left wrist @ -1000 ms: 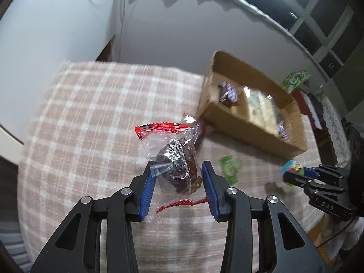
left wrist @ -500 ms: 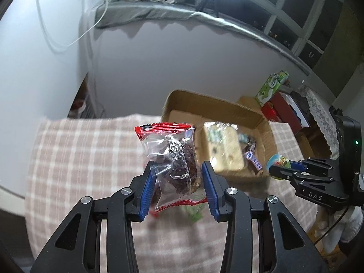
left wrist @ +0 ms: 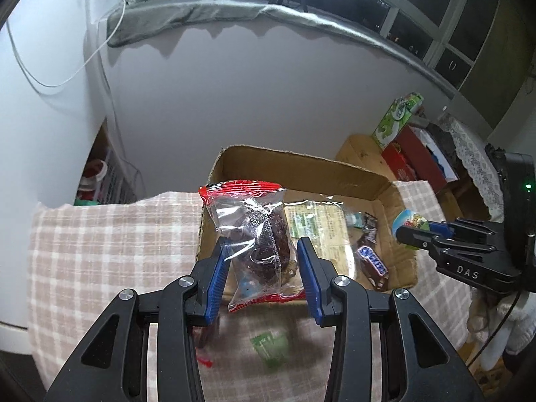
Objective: Organize snacks
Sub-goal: 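Carry the bagged snack and green candy into the box and release both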
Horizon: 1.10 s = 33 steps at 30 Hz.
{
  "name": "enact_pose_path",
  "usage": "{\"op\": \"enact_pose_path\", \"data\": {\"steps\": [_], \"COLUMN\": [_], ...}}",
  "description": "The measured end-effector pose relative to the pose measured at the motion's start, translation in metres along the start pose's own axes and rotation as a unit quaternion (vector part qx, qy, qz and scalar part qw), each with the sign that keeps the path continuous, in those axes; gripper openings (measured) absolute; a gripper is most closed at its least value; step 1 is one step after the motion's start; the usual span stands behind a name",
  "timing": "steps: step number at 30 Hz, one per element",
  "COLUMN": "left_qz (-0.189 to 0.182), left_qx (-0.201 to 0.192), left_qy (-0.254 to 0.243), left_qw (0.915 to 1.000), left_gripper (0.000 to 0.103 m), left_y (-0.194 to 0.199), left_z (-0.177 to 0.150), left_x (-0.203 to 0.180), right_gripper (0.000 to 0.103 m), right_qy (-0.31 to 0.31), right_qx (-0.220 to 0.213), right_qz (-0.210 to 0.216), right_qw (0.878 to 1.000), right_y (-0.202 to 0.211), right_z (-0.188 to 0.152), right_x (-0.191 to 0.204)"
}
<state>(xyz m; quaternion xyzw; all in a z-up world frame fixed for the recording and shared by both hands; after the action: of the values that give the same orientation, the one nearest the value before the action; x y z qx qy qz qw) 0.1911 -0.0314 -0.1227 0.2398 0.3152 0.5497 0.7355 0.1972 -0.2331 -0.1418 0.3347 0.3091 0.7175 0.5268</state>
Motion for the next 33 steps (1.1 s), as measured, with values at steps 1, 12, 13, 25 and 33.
{"op": "enact_pose_path", "data": {"steps": [1,12,13,25,33], "left_qz": [0.0,0.007,0.008,0.014,0.016], "left_qx": [0.004,0.034,0.035,0.041,0.039], "left_qy": [0.0,0.001,0.0,-0.011,-0.01], "left_qw": [1.0,0.9994,0.9993,0.999,0.999], "left_gripper": [0.039,0.039,0.039,0.062,0.063], "left_y": [-0.005,-0.038,-0.04,-0.044,-0.042], "left_z": [0.0,-0.003,-0.003,0.001,0.001], "left_x": [0.0,-0.002,-0.002,-0.007,-0.007], "right_gripper": [0.025,0.025,0.025,0.043,0.067], "right_qy": [0.001,-0.001,0.0,0.016,0.023], "right_qx": [0.002,0.03,0.032,0.032,0.02], "right_qz": [-0.001,-0.016,-0.017,-0.023,-0.025], "right_qw": [1.0,0.999,0.999,0.999,0.999], "right_y": [-0.002,-0.033,-0.035,-0.038,-0.032], "right_z": [0.001,-0.003,-0.003,0.001,0.003], "right_x": [-0.002,-0.012,-0.012,-0.005,-0.002]}}
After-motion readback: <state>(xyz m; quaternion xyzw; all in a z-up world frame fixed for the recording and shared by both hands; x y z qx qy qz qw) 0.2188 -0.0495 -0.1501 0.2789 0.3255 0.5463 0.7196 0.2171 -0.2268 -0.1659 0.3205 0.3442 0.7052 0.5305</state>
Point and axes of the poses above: each gripper's, at about its wrist camera, not at the fingertips, and y roughly against the way its jaws point, x to its left, z to its top, the point moved 3 cm from there along -y, roughly the way its jaws point, and after that the axes turned 12 degrees about -x, right-handed, at the moved point
